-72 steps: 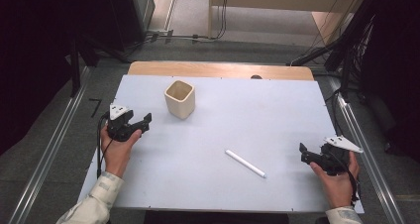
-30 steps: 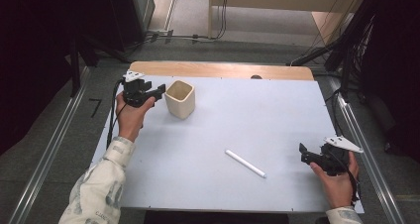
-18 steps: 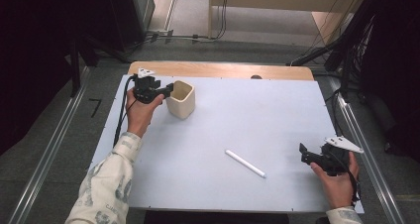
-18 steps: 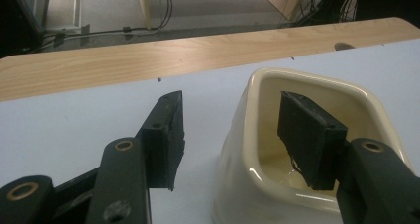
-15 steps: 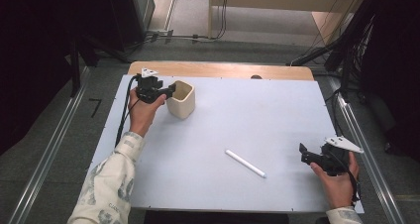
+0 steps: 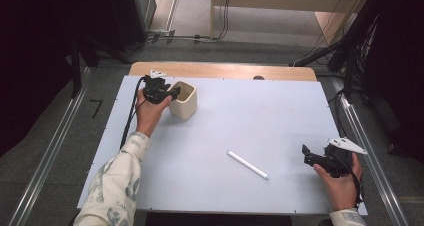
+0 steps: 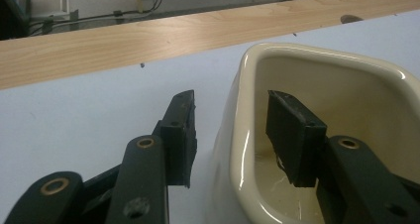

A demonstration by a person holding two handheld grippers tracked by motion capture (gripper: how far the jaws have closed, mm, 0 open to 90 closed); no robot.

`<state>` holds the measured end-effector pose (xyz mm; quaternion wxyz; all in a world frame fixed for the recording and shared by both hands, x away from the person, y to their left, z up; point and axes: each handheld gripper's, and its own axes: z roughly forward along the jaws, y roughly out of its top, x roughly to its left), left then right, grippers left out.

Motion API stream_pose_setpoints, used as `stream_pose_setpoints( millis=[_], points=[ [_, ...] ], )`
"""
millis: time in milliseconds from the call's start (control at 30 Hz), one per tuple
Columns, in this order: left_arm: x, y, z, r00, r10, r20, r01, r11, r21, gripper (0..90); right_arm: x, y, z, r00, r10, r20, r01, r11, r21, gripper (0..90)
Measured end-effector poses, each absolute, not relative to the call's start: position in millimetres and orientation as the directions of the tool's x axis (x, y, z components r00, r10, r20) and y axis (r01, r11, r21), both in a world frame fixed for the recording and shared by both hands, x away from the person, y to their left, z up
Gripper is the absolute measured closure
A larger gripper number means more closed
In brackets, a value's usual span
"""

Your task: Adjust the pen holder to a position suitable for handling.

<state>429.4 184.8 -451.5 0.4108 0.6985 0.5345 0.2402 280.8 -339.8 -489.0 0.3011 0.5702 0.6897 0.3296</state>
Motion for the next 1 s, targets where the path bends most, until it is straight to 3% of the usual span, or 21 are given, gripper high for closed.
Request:
stream_pose_setpoints(
  millis=[200, 367, 1000],
  points=[
    [432.5, 183.2, -451.0, 0.317, 0.945, -0.079, 0.550, -0.116, 0.827, 65.3, 281.0, -339.9, -489.2, -0.169, 0.985, -0.040, 0.588, 0.133, 0.797, 6.0],
    [434.9, 182.8, -449.2, 0.330, 0.941, -0.075, 0.559, -0.131, 0.819, 79.0, 281.1, -340.1, -489.3, -0.172, 0.984, -0.037, 0.589, 0.133, 0.797, 6.1],
    [429.9, 172.4, -448.5, 0.345, 0.937, -0.057, 0.552, -0.154, 0.820, 82.1, 281.8, -339.9, -489.4, -0.172, 0.984, -0.033, 0.592, 0.130, 0.796, 6.1]
  ],
)
